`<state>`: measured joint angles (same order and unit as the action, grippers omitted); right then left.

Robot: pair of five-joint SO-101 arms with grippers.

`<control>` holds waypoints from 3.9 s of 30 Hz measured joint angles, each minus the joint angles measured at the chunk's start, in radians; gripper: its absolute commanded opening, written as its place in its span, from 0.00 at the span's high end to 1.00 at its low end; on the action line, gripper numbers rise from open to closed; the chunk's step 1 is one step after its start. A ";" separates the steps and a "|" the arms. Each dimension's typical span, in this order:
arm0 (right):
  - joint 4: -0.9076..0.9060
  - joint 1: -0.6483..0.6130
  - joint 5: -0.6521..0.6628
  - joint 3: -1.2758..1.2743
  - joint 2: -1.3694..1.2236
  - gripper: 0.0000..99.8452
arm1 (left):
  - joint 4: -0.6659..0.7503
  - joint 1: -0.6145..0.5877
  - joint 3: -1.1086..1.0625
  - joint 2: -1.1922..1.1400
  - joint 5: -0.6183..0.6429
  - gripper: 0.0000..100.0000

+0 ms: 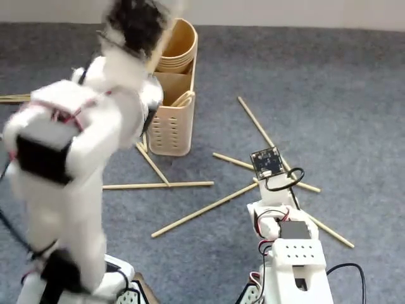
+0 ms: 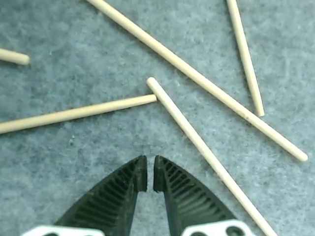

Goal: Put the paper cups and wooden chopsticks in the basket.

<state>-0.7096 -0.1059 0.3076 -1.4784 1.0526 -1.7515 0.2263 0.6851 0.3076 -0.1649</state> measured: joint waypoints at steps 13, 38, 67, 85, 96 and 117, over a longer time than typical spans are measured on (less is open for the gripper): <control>0.000 0.000 0.003 0.000 0.000 0.95 | 0.740 -0.015 -0.215 -0.083 -0.021 1.00; 0.000 0.000 0.003 -0.005 0.000 0.95 | 0.830 -0.138 -0.064 -0.463 0.298 0.82; 0.000 -0.031 0.003 -0.005 0.000 0.95 | 0.462 -0.812 -0.290 -0.813 0.460 0.84; 0.000 -0.032 0.003 -0.005 0.000 0.95 | 0.638 -0.825 -0.078 -1.068 0.806 0.83; 0.000 -0.032 0.003 -0.005 0.000 0.95 | 0.609 -0.687 -0.014 -1.166 0.924 0.84; 0.000 -0.032 0.003 -0.005 0.000 0.95 | 0.474 -0.671 0.479 -1.324 0.721 1.00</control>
<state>-0.7096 -0.1381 0.3107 -1.4830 1.0526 -1.2774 -0.4442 1.1638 -1.0165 0.5562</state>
